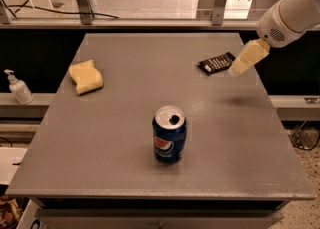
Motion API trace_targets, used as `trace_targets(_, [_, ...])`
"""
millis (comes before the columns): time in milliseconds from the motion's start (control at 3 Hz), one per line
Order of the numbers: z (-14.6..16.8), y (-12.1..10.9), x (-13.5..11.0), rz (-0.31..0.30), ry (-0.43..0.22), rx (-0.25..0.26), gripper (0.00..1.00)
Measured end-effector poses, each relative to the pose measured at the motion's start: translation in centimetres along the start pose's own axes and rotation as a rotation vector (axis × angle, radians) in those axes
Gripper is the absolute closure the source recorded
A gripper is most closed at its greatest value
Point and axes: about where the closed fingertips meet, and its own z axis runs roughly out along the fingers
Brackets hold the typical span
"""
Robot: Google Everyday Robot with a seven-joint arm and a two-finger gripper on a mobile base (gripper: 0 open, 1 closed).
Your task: Move rxbar chocolate near sponge
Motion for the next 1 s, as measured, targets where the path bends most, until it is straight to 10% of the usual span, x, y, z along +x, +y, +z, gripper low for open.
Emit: trace_targets(1000, [1.6, -0.6, -0.1, 0.042, -0.094, -0.056, 0.00])
